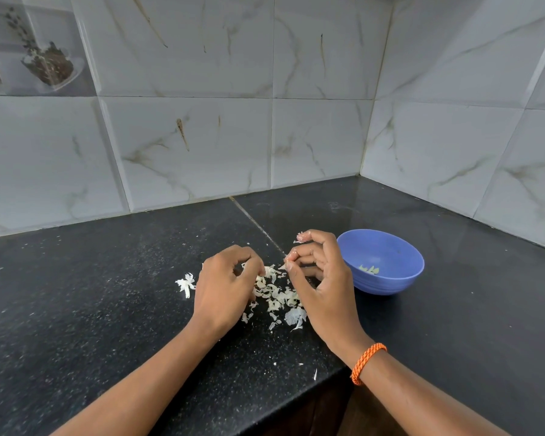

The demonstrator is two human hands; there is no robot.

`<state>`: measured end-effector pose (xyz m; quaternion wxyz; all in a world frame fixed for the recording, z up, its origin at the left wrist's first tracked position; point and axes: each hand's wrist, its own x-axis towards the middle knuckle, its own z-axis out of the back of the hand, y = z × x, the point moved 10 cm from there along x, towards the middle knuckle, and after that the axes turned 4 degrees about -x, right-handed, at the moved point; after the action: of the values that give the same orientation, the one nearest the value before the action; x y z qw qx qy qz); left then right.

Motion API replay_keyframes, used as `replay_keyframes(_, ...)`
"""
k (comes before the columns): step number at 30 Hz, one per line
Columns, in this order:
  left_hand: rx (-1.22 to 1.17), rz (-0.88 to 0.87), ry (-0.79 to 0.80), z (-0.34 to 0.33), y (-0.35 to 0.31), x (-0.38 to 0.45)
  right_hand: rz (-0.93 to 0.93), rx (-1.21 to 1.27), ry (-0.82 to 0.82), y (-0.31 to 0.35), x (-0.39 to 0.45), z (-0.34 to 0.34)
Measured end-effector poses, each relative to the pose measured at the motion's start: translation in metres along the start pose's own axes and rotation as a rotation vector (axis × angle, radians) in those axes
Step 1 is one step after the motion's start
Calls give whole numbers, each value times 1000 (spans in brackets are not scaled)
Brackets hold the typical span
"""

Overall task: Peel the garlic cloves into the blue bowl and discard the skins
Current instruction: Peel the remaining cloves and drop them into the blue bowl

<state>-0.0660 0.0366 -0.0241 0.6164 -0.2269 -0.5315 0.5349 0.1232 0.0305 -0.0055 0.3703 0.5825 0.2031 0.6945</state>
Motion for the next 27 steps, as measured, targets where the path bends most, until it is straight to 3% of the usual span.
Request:
replay_keyframes(5, 42, -75, -36, 2, 3, 4, -7, 6, -2, 0, 1, 1)
replay_keyframes(9, 52, -24, -17, 0, 10, 5, -16, 24, 5, -2, 1, 1)
replay_keyframes(17, -218, 56, 113, -15, 2, -1, -39, 54, 10, -4, 2, -2)
replay_keyframes(27, -219, 54, 130, -18, 8, 0, -30, 44, 18, 0, 1, -2)
